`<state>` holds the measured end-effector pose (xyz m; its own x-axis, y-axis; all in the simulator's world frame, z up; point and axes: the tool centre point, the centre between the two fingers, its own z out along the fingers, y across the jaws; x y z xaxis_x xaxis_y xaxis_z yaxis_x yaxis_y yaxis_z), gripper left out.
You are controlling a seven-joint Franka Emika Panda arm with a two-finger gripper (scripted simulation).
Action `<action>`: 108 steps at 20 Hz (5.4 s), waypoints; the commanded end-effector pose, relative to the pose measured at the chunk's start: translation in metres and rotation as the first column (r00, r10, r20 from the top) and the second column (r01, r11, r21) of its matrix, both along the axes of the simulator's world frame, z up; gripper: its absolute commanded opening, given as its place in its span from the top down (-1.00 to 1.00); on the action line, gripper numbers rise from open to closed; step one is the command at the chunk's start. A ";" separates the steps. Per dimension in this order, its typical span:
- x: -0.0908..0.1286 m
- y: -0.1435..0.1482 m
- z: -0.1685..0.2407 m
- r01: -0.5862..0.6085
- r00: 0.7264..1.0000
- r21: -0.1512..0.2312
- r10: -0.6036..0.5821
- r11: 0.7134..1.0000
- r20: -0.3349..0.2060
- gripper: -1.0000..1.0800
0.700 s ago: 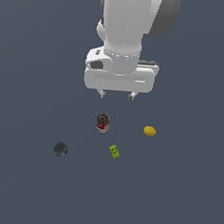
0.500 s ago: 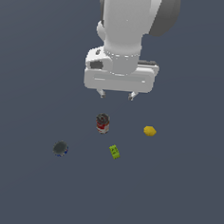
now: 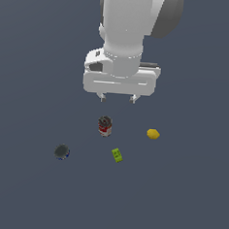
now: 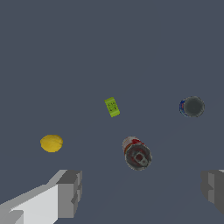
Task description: Pick up a designated object from a clutter of objects.
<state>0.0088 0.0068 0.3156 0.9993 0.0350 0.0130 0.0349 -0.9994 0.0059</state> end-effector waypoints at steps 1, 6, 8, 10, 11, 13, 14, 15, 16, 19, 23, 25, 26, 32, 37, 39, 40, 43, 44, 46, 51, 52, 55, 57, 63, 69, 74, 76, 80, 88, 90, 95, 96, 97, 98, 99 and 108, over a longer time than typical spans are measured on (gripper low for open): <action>0.000 -0.001 0.001 0.002 1.000 0.000 -0.002 1.000 0.000 -0.92; 0.001 0.005 -0.006 -0.013 1.000 -0.003 0.013 1.000 0.000 -0.92; 0.003 0.010 -0.013 -0.027 1.000 -0.006 0.027 1.000 -0.001 -0.92; 0.004 0.018 -0.022 -0.045 0.999 -0.009 0.045 0.999 -0.001 -0.92; 0.004 0.022 -0.028 -0.056 0.998 -0.011 0.056 0.998 -0.002 -0.92; 0.005 0.032 -0.040 -0.082 0.997 -0.016 0.082 0.997 -0.003 -0.92; 0.006 0.038 -0.048 -0.096 0.995 -0.018 0.096 0.995 -0.004 -0.92; 0.006 0.045 -0.055 -0.112 0.994 -0.020 0.112 0.993 -0.005 -0.92; 0.006 0.051 -0.064 -0.129 0.992 -0.022 0.129 0.991 -0.005 -0.92; 0.004 0.075 -0.092 -0.189 0.982 -0.027 0.188 0.982 -0.008 -0.92; -0.005 0.114 -0.137 -0.283 0.959 -0.027 0.283 0.959 -0.012 -0.92; -0.012 0.133 -0.158 -0.328 0.945 -0.025 0.327 0.944 -0.013 -0.92; -0.015 0.141 -0.167 -0.348 0.938 -0.023 0.348 0.937 -0.014 -0.92; -0.037 0.181 -0.211 -0.442 0.897 -0.008 0.441 0.897 -0.014 -0.92; -0.050 0.199 -0.231 -0.485 0.874 0.002 0.485 0.875 -0.014 -0.92; -0.053 0.203 -0.235 -0.494 0.869 0.004 0.494 0.869 -0.013 -0.92; -0.054 0.204 -0.236 -0.497 0.868 0.005 0.497 0.868 -0.013 -0.92; -0.054 0.204 -0.236 -0.496 0.868 0.005 0.496 0.868 -0.015 -0.92; -0.054 0.204 -0.236 -0.496 0.868 0.005 0.496 0.868 -0.015 -0.92; -0.055 0.204 -0.239 -0.496 0.868 0.005 0.496 0.868 -0.015 -0.92; -0.055 0.205 -0.255 -0.498 0.867 0.005 0.498 0.867 -0.014 -0.92; -0.056 0.205 -0.260 -0.498 0.867 0.005 0.498 0.867 -0.014 -0.92; -0.056 0.205 -0.274 -0.499 0.867 0.005 0.499 0.867 -0.014 -0.92; -0.056 0.205 -0.281 -0.499 0.866 0.005 0.499 0.866 -0.013 -0.92; -0.056 0.205 -0.287 -0.499 0.866 0.005 0.499 0.866 -0.013 1.00; -0.056 0.205 -0.287 -0.499 0.866 0.005 0.499 0.866 -0.013 1.00; -0.055 0.205 -0.286 -0.499 0.866 0.005 0.499 0.866 -0.013 1.00; -0.055 0.205 -0.284 -0.499 0.866 0.005 0.499 0.866 -0.013 1.00; -0.053 0.204 -0.272 -0.499 0.866 0.005 0.499 0.866 -0.013 1.00; -0.045 0.200 -0.221 -0.500 0.866 0.005 0.500 0.866 -0.013 1.00; -0.043 0.199 -0.203 -0.500 0.866 0.005 0.500 0.866 -0.013 1.00; -0.034 0.195 -0.150 -0.501 0.865 0.007 0.501 0.865 -0.013 1.00; -0.032 0.195 -0.139 -0.501 0.865 0.007 0.501 0.865 -0.013 1.00; -0.031 0.194 -0.129 -0.501 0.865 0.007 0.501 0.865 -0.013 1.00; -0.029 0.193 -0.118 -0.501 0.865 0.008 0.501 0.865 -0.013 1.00; -0.027 0.193 -0.107 -0.501 0.865 0.008 0.501 0.865 -0.013 1.00; -0.010 0.186 -0.017 -0.501 0.865 0.008 0.501 0.865 -0.013 1.00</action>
